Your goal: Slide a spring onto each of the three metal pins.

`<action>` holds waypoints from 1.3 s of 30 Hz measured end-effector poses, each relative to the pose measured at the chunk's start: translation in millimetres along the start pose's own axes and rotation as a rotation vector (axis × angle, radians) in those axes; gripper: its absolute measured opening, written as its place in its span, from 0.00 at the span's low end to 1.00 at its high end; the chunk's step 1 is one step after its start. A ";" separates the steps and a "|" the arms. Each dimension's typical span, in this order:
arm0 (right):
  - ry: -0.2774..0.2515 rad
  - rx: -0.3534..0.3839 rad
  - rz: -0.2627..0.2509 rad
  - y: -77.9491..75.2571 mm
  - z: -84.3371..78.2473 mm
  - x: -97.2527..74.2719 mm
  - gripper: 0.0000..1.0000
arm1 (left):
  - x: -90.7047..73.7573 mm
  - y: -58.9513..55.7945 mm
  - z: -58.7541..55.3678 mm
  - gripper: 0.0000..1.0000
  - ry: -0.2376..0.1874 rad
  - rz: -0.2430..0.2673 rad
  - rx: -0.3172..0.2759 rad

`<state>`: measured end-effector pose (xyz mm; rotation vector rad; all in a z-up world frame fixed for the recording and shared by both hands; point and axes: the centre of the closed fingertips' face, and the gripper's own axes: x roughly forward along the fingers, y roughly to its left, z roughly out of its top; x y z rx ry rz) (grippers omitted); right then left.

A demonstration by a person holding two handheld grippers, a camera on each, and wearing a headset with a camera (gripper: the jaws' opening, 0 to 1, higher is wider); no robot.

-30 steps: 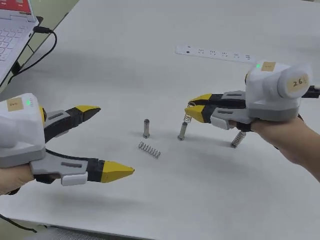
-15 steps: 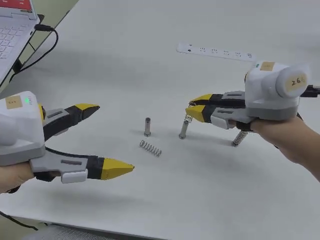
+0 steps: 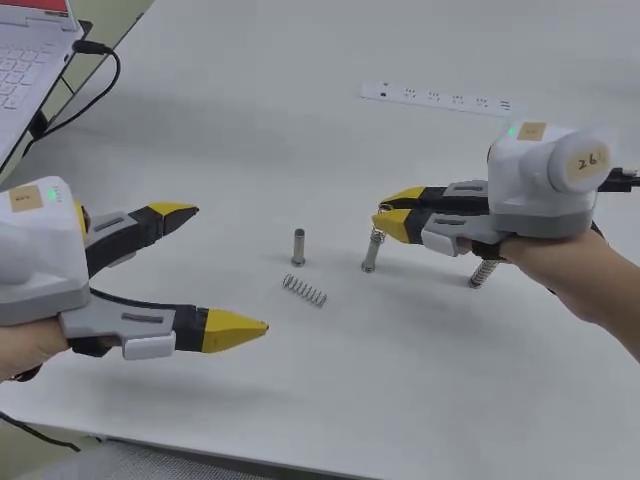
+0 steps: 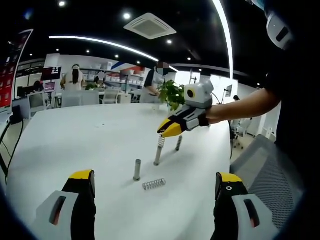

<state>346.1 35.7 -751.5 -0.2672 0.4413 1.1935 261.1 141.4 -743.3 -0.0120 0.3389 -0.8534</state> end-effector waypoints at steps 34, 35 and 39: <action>0.081 0.035 -0.008 -0.4 -51.8 20.3 0.08 | -0.8 0.6 -1.5 0.96 0.006 -0.002 -0.001; 0.110 0.044 -0.017 -2.9 -56.7 19.0 0.08 | -0.9 0.7 -1.4 0.96 0.006 -0.001 0.000; 0.099 0.031 -0.021 -3.7 -55.4 19.5 0.08 | -1.5 0.8 -1.7 0.96 0.006 0.000 0.000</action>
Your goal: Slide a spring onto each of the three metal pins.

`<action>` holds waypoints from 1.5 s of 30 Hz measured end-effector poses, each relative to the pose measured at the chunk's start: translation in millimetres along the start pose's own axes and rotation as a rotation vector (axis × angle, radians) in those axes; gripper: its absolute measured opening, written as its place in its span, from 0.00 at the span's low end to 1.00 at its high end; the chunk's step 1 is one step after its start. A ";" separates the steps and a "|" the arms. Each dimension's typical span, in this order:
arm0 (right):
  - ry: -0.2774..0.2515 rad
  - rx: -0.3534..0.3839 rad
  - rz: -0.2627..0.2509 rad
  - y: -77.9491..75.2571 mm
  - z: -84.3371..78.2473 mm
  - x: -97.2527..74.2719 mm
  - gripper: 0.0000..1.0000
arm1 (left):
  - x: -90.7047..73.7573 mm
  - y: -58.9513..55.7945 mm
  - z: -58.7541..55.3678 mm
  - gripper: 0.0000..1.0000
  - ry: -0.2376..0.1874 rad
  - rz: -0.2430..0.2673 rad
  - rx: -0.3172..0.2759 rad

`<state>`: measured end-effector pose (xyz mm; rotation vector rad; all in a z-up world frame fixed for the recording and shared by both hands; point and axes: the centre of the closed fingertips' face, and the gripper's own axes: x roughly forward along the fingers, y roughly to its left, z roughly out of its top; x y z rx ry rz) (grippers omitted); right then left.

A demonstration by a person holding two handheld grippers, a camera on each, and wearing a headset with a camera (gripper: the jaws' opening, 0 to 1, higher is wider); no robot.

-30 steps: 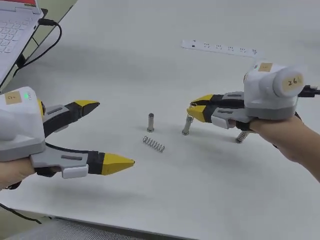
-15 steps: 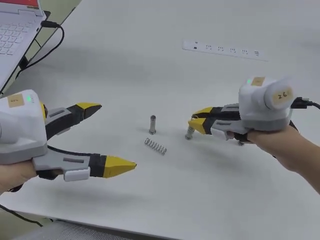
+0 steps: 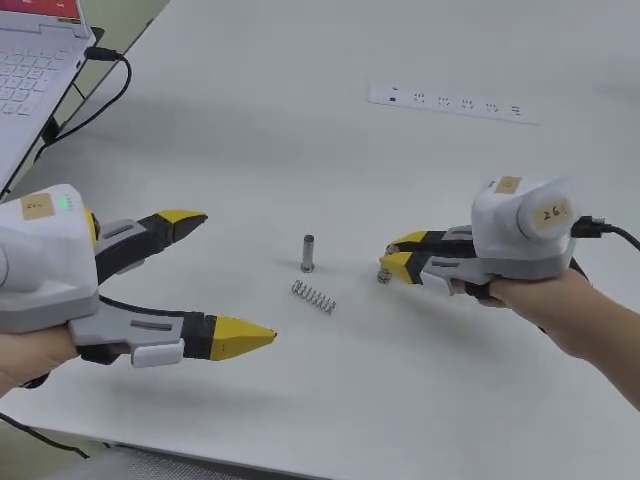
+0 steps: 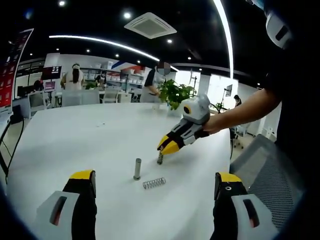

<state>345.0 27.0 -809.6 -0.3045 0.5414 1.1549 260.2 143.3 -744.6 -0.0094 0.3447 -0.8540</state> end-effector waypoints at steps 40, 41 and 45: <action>-0.036 -0.017 -0.014 3.4 12.0 -16.6 0.20 | 2.8 -1.4 0.3 0.96 -0.002 -0.002 -0.002; -0.041 -0.018 -0.016 3.6 12.4 -18.6 0.20 | 3.1 -1.5 0.7 0.96 -0.003 -0.002 -0.002; -0.058 -0.015 -0.032 3.4 13.9 -24.6 0.21 | 3.8 -2.0 0.8 0.96 0.000 -0.004 -0.001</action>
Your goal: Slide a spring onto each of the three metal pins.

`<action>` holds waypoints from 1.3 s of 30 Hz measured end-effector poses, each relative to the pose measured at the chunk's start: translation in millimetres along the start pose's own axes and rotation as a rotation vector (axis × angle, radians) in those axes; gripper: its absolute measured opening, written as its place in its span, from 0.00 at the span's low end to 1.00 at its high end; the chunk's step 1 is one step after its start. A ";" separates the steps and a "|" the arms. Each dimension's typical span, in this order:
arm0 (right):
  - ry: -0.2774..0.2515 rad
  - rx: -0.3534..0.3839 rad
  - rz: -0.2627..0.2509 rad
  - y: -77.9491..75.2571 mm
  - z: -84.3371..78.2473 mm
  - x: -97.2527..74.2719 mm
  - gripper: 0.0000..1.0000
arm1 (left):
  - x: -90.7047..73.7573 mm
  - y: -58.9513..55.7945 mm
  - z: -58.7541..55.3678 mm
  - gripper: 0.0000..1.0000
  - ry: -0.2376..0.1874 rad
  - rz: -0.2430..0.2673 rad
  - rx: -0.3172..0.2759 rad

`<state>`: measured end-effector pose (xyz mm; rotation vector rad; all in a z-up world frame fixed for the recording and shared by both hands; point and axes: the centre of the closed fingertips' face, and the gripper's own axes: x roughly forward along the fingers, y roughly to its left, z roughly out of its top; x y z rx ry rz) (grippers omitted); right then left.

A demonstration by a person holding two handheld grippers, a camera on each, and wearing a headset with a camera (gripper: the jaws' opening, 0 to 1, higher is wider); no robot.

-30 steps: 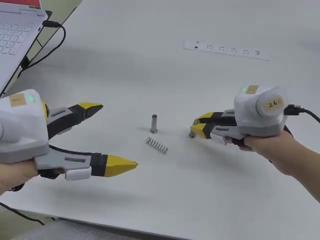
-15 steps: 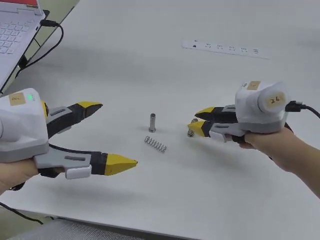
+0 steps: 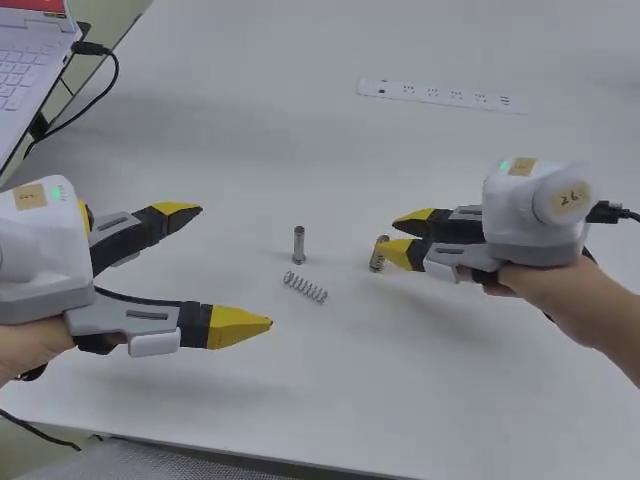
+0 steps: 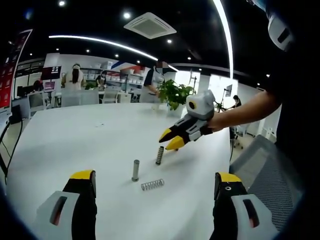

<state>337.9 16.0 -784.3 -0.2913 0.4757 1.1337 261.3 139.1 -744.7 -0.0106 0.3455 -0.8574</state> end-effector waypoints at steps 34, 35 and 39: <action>-0.152 0.043 -0.014 12.7 26.4 -35.7 0.23 | -1.1 -1.8 7.3 0.95 -0.003 -0.001 0.005; -0.156 0.042 -0.009 15.2 27.1 -36.4 0.23 | -0.9 -1.8 7.4 0.96 -0.003 -0.001 0.004; -0.158 0.038 0.010 21.8 27.1 -35.0 0.22 | -0.9 -1.4 7.3 0.95 -0.002 0.000 0.007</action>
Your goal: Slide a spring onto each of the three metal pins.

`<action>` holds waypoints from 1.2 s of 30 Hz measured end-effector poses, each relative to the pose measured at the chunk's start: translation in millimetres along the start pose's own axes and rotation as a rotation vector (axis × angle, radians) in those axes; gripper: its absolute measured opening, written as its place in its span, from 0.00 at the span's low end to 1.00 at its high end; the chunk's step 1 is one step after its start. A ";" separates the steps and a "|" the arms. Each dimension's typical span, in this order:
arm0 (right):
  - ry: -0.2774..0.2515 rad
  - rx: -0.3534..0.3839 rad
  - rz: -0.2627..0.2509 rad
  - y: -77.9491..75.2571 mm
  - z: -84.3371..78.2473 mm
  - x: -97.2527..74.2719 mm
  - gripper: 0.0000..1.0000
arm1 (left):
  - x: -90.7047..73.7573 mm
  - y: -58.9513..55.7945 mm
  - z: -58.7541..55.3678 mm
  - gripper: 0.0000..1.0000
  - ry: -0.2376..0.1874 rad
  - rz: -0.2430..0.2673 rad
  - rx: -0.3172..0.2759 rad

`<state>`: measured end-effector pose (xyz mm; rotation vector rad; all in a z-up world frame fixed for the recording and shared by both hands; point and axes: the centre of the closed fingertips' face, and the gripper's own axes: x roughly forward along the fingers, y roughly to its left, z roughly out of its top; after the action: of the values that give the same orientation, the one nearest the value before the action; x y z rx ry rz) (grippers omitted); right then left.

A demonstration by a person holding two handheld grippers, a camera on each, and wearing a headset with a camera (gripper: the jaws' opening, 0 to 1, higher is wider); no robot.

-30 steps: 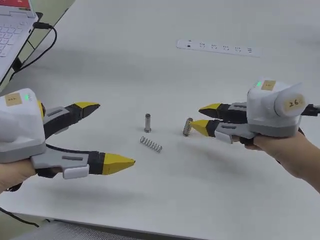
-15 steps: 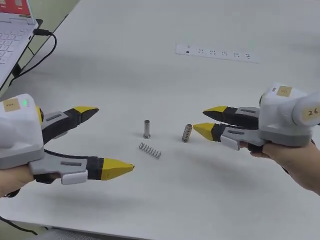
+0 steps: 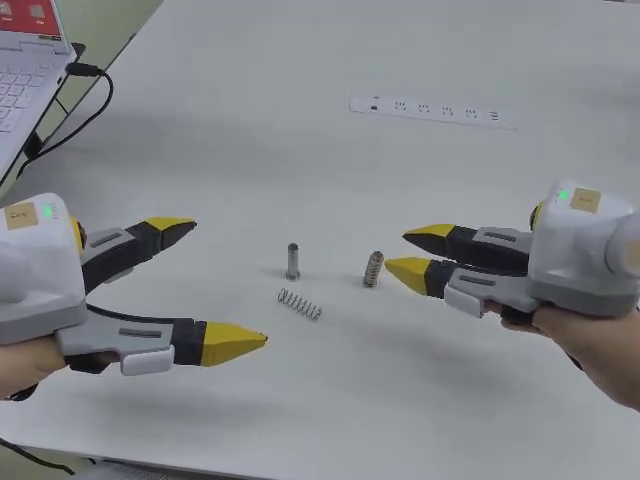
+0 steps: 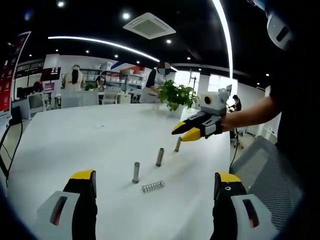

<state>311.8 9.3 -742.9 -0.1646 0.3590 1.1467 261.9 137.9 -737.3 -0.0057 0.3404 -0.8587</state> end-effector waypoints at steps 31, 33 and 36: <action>0.122 -0.021 0.129 50.7 -29.5 71.3 0.19 | -2.6 3.0 -4.3 0.95 0.008 0.006 -0.001; 0.138 -0.011 0.124 50.4 -35.2 74.7 0.19 | -2.2 2.6 -4.5 0.95 0.009 0.005 -0.001; 0.170 -0.002 0.116 48.4 -44.4 79.6 0.19 | -1.8 2.2 -5.7 0.95 0.012 0.005 -0.001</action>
<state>288.0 83.7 -810.3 -0.2459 0.5231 1.2511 260.8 141.4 -742.5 -0.0004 0.3517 -0.8544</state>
